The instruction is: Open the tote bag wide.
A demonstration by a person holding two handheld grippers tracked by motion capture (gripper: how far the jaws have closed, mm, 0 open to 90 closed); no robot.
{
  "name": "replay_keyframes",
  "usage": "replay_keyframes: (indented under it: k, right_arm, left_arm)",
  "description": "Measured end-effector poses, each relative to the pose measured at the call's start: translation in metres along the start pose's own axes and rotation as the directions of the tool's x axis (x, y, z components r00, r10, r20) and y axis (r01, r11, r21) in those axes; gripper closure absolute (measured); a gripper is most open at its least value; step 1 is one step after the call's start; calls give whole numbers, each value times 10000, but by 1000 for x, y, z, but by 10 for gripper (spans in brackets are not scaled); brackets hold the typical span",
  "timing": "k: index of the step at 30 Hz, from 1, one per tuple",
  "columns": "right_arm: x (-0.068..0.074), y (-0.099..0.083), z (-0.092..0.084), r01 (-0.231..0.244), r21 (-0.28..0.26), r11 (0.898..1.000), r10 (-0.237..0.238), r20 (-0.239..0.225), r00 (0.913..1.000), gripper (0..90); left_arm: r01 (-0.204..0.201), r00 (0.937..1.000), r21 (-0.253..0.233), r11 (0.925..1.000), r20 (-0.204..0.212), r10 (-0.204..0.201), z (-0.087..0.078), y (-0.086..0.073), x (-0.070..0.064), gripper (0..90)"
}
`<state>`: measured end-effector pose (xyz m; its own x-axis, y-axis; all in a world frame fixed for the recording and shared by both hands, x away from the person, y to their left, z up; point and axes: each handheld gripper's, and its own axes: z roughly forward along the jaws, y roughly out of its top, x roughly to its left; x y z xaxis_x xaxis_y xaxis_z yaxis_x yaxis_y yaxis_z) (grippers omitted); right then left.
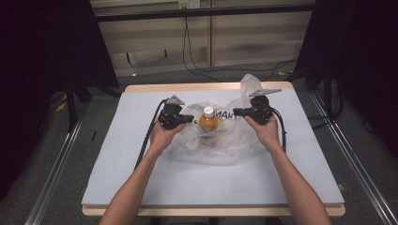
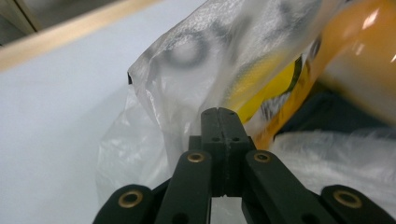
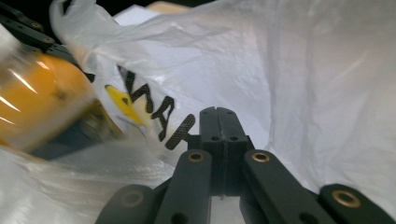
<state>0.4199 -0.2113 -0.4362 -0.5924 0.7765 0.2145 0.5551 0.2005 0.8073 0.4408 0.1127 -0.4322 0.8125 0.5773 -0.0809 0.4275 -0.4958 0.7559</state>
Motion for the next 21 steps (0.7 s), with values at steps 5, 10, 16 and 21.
replay_keyframes:
  k: [5, 10, 16, 21]
  right_arm:
    - [2, -19, 15, 206, 968, 9951, -183, -244, 9995, 900]
    - [7, -32, 24, 602, 2038, 9772, -488, -606, 9970, 900]
    - [4, -41, 23, 715, 2827, 9565, -398, -1163, 9924, 900]
    - [5, -43, 9, 1252, 3682, 9213, -747, -1485, 9861, 900]
  left_arm:
    - [-869, 9955, 1202, 9889, 485, 816, 17, -11, -9, 900]
    - [-1508, 9875, 1997, 9682, 766, 1380, 18, -18, -13, 900]
    - [-1800, 9833, 2471, 9521, 707, 1676, 16, -35, -17, 900]
    - [-2118, 9770, 3047, 9286, 407, 2094, 6, -38, -18, 900]
